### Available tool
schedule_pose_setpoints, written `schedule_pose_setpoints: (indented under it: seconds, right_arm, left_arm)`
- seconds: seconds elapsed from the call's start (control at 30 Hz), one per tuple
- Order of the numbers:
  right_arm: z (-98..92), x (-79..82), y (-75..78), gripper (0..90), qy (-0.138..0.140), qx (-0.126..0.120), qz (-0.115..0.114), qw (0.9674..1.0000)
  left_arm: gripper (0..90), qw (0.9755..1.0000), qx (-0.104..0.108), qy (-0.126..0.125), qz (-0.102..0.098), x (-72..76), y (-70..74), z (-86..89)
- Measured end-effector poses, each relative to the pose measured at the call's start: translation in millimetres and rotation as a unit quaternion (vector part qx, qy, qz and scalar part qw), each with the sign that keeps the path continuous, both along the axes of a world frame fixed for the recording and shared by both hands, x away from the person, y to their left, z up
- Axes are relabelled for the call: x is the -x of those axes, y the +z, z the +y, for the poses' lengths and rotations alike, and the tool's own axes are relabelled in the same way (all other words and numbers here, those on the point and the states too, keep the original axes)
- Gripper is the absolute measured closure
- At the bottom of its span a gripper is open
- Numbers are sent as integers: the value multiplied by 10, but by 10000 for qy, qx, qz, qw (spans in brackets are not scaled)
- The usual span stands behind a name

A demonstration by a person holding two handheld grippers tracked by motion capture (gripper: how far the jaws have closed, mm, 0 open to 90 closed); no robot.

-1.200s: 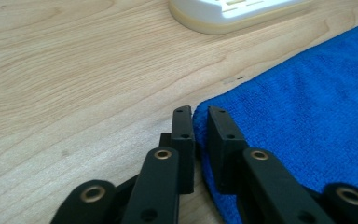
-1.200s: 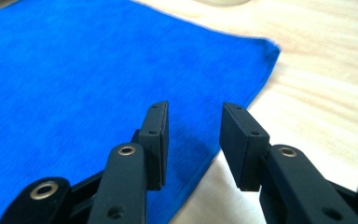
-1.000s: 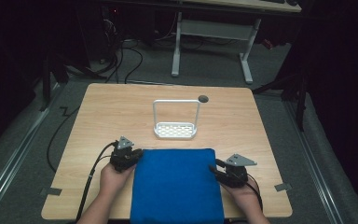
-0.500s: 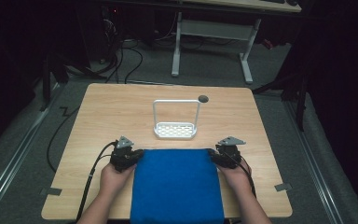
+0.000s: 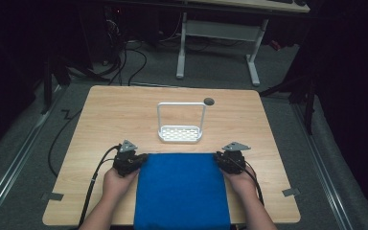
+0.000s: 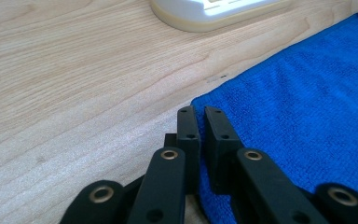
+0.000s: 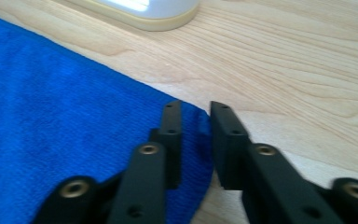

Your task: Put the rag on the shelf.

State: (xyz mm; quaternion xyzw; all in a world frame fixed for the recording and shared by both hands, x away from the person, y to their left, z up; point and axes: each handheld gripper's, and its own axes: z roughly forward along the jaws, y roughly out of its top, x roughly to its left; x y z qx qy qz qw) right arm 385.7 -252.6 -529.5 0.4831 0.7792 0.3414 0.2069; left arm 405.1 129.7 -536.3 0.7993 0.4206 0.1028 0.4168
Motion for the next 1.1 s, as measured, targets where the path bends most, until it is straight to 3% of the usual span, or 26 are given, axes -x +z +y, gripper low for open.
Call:
schedule_pose_setpoints:
  seconds: [0.03, 0.17, 0.4, 0.77, 1.1]
  right_arm:
    - [10, 4, 0, 864, 67, -28, 18, 10000]
    - [18, 17, 5, 874, 129, -57, 48, 9999]
    - [35, 100, 68, 877, 259, -141, -196, 9994]
    - [36, 211, 180, 879, 395, -437, -445, 9973]
    - [3, 315, 311, 880, 393, -534, -807, 9945]
  left_arm:
    - [864, 10000, -17, 6, -14, 3, 1, -2]
    - [870, 9998, -158, 16, -130, 19, 6, -16]
    - [875, 9996, -144, 31, -233, 50, 27, -2]
    - [877, 9991, 281, 73, -300, 150, 136, 51]
    - [877, 9969, 564, 79, -543, 258, 294, 79]
